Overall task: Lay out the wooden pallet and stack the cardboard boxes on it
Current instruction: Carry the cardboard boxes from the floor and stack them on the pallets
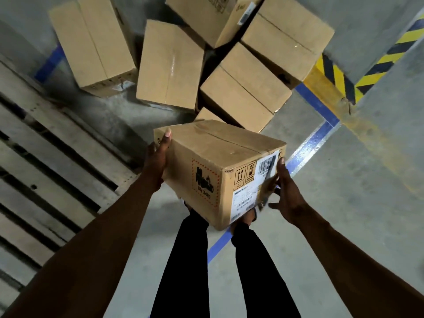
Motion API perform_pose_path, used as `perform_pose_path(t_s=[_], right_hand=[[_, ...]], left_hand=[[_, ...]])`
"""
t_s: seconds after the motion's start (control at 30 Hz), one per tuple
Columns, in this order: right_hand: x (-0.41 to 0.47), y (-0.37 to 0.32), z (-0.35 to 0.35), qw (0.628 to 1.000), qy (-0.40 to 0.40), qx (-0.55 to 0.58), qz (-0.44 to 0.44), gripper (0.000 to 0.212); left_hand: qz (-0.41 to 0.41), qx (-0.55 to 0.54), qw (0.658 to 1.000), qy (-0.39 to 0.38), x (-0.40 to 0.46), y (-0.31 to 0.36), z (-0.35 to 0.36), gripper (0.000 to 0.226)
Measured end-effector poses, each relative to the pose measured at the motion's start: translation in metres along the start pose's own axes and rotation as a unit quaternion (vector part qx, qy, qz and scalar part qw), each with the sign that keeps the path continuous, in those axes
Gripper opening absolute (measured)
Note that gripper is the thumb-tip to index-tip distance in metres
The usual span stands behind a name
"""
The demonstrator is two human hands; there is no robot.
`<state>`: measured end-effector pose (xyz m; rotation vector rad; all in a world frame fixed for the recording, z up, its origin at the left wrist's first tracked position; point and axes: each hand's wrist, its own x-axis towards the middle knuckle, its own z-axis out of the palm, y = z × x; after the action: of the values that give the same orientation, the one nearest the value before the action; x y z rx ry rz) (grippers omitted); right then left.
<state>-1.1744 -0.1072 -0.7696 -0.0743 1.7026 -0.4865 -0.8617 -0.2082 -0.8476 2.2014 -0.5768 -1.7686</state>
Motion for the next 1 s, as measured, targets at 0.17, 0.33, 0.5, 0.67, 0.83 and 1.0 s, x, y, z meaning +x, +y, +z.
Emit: perform_pose_path(t_s=[0.17,0.33,0.5,0.67,0.83,1.0], right_hand=[[-0.043,-0.019,0.002,1.000,0.020,-0.006,0.023,0.053],[-0.168,-0.075,-0.010,0.999,-0.004,-0.043,0.005,0.071],[-0.292,-0.121,-0.036,0.993,-0.036,-0.095,-0.055,0.115],[-0.378,-0.145,-0.028,0.984,-0.119,-0.079,-0.108,0.067],[-0.430,-0.139,0.033,0.961,-0.197,-0.110,-0.159,0.070],[-0.478,-0.079,0.133,0.943,-0.226,-0.144,-0.198,0.061]], left_hand=[[-0.038,-0.001,0.998,0.045,-0.051,0.012,-0.020,0.086],[-0.029,-0.061,0.995,0.080,-0.194,0.047,-0.063,0.124],[-0.009,-0.139,0.982,0.125,-0.357,0.068,-0.098,0.117],[0.006,-0.241,0.961,0.133,-0.457,0.042,-0.139,0.070],[0.017,-0.332,0.930,0.158,-0.507,-0.007,-0.209,0.085],[0.035,-0.400,0.899,0.178,-0.538,-0.071,-0.296,0.079]])
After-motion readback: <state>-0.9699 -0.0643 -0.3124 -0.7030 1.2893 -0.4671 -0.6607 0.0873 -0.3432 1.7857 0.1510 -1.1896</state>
